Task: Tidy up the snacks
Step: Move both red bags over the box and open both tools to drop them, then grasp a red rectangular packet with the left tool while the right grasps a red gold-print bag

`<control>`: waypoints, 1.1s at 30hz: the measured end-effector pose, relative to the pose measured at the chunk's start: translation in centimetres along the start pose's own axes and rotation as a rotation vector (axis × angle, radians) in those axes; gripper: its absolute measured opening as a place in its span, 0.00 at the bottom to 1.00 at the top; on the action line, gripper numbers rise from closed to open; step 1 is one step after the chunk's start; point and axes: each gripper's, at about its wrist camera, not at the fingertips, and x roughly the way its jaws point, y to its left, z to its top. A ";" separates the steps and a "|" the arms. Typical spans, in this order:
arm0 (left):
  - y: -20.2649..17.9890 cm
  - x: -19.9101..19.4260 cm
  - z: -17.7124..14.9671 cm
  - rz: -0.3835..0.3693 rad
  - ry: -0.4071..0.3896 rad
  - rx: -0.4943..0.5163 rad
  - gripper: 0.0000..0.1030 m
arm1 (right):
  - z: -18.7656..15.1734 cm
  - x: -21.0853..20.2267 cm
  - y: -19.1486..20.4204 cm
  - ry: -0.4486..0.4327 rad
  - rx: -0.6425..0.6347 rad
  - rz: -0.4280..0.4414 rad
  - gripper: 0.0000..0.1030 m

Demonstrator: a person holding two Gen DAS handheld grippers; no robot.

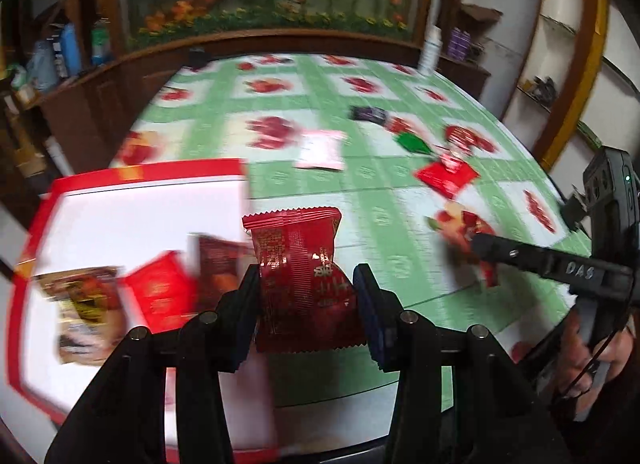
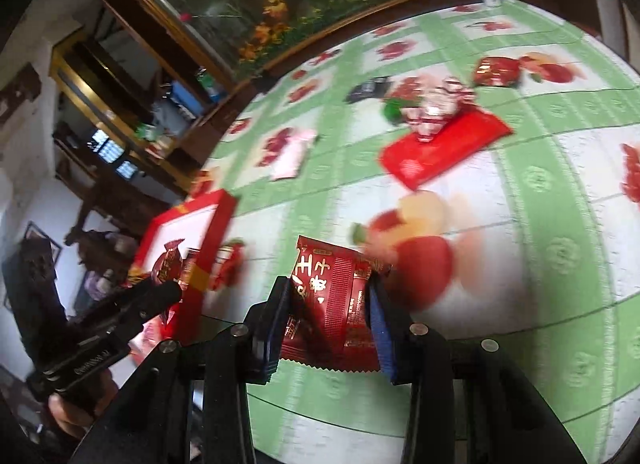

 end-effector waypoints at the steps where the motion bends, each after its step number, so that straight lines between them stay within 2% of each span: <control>1: 1.0 -0.4 -0.1 0.021 -0.009 -0.015 0.43 | 0.2 0.5 0.7 0.007 -0.003 0.015 0.38; 6: 6.1 -1.5 -1.3 0.143 -0.026 -0.082 0.43 | 1.3 3.7 5.0 0.052 -0.043 0.076 0.38; 10: 9.2 -1.5 -2.4 0.203 -0.017 -0.129 0.43 | 1.7 6.6 9.9 0.084 -0.120 0.122 0.38; 17: 11.5 -1.8 -3.4 0.238 -0.023 -0.159 0.43 | 1.2 11.4 17.8 0.145 -0.241 0.184 0.38; 21: 12.3 -2.2 -3.6 0.295 -0.038 -0.169 0.46 | 0.9 12.2 20.3 0.126 -0.262 0.248 0.41; 22: 12.4 -2.3 -3.6 0.317 -0.039 -0.168 0.47 | 1.1 12.1 20.5 0.111 -0.256 0.259 0.41; 24: 12.5 -2.4 -3.7 0.359 -0.039 -0.163 0.64 | 1.3 11.6 20.3 0.094 -0.232 0.282 0.49; 26: 12.3 -2.5 -3.8 0.377 -0.057 -0.159 0.71 | 1.7 11.2 19.5 0.065 -0.207 0.291 0.51; 28: 12.0 -2.7 -3.7 0.377 -0.070 -0.150 0.71 | 2.0 10.8 18.2 0.052 -0.176 0.289 0.53; 33: 10.0 -2.3 -3.2 0.330 -0.070 -0.102 0.71 | 2.9 9.4 12.8 0.005 -0.094 0.194 0.53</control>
